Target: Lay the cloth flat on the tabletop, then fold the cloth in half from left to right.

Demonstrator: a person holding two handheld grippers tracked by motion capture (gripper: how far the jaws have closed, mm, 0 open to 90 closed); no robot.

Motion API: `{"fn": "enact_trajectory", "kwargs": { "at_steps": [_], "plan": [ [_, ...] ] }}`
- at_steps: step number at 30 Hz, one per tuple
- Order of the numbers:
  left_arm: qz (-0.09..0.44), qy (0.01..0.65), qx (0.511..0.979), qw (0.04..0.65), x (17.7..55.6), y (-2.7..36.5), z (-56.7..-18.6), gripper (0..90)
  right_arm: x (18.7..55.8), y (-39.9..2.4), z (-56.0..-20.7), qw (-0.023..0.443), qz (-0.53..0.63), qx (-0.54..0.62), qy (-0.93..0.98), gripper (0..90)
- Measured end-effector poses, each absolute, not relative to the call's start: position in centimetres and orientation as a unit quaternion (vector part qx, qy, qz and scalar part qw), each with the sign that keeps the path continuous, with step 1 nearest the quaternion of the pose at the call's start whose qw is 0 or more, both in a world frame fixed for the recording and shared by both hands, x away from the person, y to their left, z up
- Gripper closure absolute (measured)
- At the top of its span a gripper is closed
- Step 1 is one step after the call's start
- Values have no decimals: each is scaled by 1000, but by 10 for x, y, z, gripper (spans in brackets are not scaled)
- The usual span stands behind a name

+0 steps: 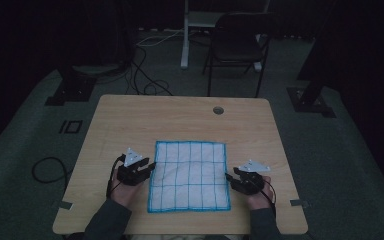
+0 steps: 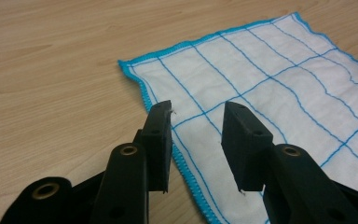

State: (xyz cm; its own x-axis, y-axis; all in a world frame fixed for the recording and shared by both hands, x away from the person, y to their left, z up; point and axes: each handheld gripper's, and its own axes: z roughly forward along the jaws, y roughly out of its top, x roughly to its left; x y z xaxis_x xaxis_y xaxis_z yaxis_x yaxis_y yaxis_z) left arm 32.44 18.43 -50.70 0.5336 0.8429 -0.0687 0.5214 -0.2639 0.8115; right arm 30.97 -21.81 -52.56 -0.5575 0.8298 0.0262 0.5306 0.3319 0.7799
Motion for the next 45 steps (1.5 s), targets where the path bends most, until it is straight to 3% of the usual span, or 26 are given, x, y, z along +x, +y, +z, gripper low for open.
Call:
{"fn": "enact_trajectory", "kwargs": {
  "at_steps": [21, 45],
  "plan": [
    [179, 476, 772, 381, 327, 178, -541, 567, 309, -218, -525, 195, 391, 430, 790, 556],
    [186, 471, 780, 367, 318, 162, -544, 537, 306, -213, -525, 197, 399, 423, 790, 551]
  ]
}}
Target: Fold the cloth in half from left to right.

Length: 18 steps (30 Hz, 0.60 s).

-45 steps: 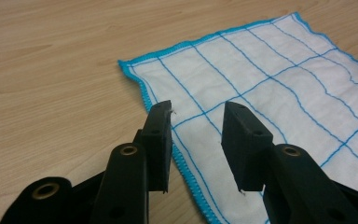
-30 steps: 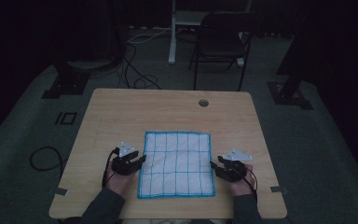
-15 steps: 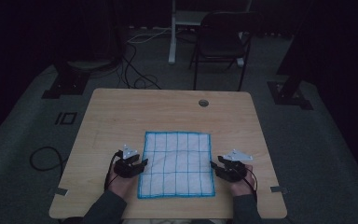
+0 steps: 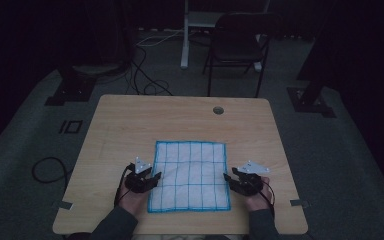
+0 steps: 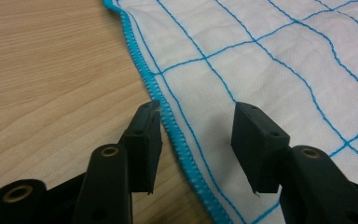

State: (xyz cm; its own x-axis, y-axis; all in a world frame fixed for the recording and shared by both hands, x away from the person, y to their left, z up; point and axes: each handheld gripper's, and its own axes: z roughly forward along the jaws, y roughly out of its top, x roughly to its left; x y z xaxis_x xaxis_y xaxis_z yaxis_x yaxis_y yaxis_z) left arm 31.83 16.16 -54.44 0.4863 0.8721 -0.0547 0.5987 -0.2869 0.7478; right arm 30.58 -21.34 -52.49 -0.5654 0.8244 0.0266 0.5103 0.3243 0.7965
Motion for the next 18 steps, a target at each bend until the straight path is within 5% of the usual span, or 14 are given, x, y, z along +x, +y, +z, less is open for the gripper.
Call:
{"fn": "enact_trajectory", "kwargs": {
  "at_steps": [13, 18],
  "plan": [
    [160, 482, 772, 381, 323, 164, -545, 831, 310, -210, -530, 197, 394, 421, 793, 564],
    [156, 479, 776, 380, 324, 166, -544, 865, 311, -206, -532, 196, 388, 423, 795, 628]
  ]
}}
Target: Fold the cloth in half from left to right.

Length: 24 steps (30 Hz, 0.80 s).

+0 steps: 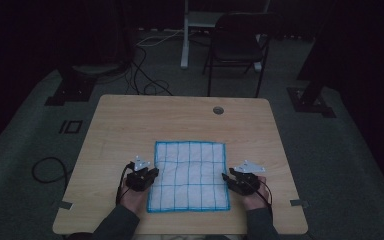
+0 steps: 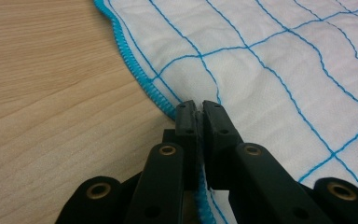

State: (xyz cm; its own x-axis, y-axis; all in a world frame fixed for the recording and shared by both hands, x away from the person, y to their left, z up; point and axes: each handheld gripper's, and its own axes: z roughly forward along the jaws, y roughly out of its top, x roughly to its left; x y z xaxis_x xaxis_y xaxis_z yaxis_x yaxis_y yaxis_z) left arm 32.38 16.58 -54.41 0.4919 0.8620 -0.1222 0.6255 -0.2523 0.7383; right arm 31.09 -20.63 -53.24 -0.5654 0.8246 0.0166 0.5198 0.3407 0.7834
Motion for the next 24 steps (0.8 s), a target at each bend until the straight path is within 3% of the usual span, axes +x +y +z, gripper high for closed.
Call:
{"fn": "enact_trajectory", "kwargs": {
  "at_steps": [4, 10, 24],
  "plan": [
    [156, 480, 776, 378, 325, 170, -544, 866, 310, -200, -533, 194, 390, 416, 798, 719],
    [158, 478, 777, 377, 327, 179, -544, 870, 315, -196, -535, 177, 400, 422, 794, 781],
    [152, 497, 767, 377, 331, 193, -542, 875, 321, -177, -540, 173, 390, 407, 808, 818]
  ]
}}
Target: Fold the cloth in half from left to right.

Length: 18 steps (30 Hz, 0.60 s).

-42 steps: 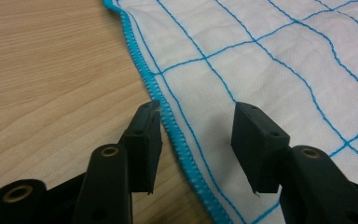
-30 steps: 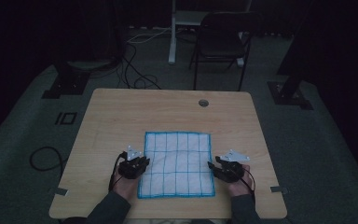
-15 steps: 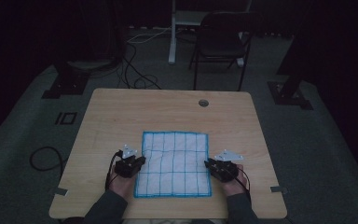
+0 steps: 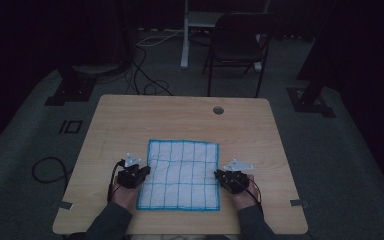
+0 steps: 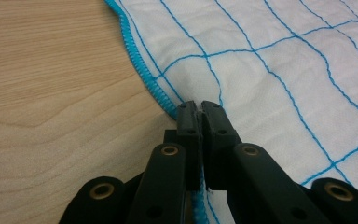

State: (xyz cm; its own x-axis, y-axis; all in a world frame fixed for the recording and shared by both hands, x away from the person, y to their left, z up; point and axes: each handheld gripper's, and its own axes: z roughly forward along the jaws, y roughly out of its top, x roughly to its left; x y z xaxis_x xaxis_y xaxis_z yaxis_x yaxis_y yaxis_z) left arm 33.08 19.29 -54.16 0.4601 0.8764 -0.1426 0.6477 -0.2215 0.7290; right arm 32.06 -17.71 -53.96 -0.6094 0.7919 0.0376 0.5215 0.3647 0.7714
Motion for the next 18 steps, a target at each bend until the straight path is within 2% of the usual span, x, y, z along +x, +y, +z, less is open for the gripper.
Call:
{"fn": "enact_trajectory", "kwargs": {
  "at_steps": [18],
  "plan": [
    [142, 470, 751, 440, 329, 187, -515, 876, 322, -173, -545, 171, 375, 401, 818, 816]
  ]
}}
